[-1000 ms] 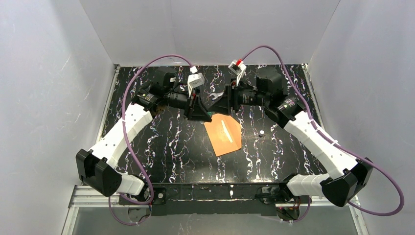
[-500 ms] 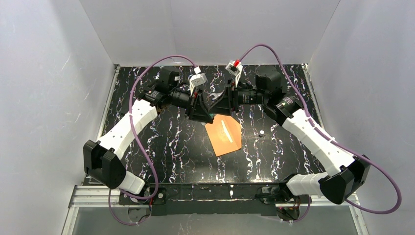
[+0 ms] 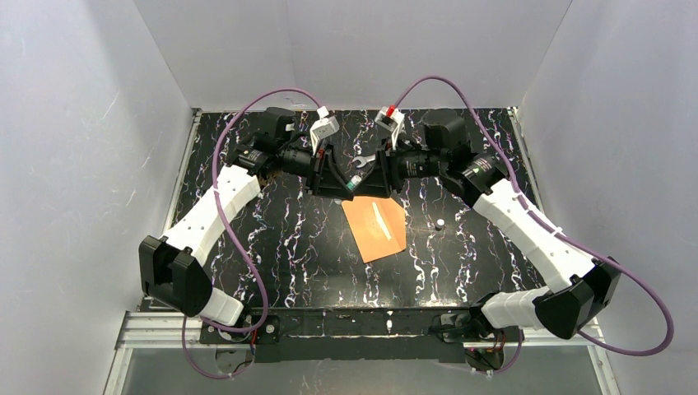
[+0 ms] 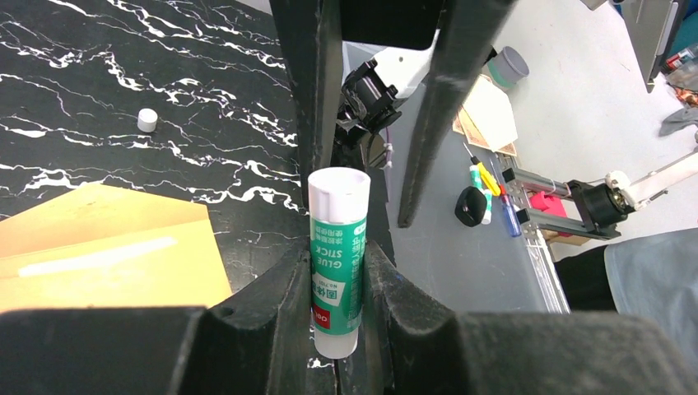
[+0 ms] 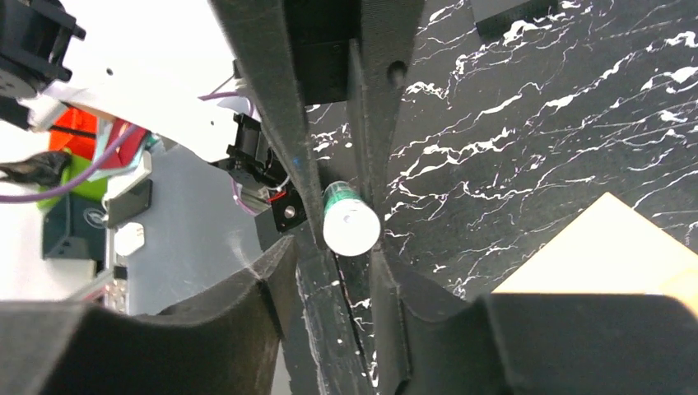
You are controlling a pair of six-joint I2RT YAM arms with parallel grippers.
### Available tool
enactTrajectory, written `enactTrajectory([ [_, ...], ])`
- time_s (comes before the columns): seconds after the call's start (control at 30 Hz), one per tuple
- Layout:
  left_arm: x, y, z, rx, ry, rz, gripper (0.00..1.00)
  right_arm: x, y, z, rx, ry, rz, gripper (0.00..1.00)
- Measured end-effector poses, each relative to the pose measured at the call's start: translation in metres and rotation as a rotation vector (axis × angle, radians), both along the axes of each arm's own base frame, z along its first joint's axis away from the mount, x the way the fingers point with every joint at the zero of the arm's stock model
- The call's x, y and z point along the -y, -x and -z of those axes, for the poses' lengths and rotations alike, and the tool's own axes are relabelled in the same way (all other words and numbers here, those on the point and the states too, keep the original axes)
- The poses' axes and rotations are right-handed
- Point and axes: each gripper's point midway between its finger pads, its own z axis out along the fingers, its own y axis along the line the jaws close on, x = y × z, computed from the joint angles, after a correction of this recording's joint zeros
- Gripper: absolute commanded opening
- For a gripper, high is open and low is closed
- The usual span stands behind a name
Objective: Place the letter into the envelope and seal it
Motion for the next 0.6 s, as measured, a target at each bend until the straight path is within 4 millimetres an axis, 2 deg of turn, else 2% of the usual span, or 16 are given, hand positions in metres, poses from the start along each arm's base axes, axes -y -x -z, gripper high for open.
enactTrajectory([
  [0.07,0.000,0.000,-0.001,0.000,0.003,0.003,0.00,-0.001,-0.002,0.003,-0.009,0.009,0.006,0.38],
  [0.2,0.000,0.000,-0.001,0.005,0.008,0.007,0.00,-0.001,-0.003,0.003,-0.025,0.005,0.014,0.54],
  [0.3,0.000,0.000,-0.001,0.006,0.008,0.007,0.00,-0.003,-0.004,0.000,-0.020,-0.005,0.018,0.54],
  [0.33,0.000,0.000,-0.001,0.006,0.008,0.007,0.00,-0.004,-0.005,-0.001,-0.019,-0.009,0.021,0.51],
  [0.5,0.000,0.001,-0.002,0.013,0.014,0.015,0.00,-0.005,-0.010,-0.003,-0.021,-0.017,0.054,0.14],
  [0.57,0.000,0.001,-0.002,0.018,0.015,0.015,0.00,-0.005,-0.011,-0.003,-0.040,-0.020,0.067,0.03],
  [0.6,-0.001,0.001,-0.001,0.016,0.012,0.014,0.00,-0.006,-0.012,-0.003,-0.043,-0.021,0.072,0.01],
])
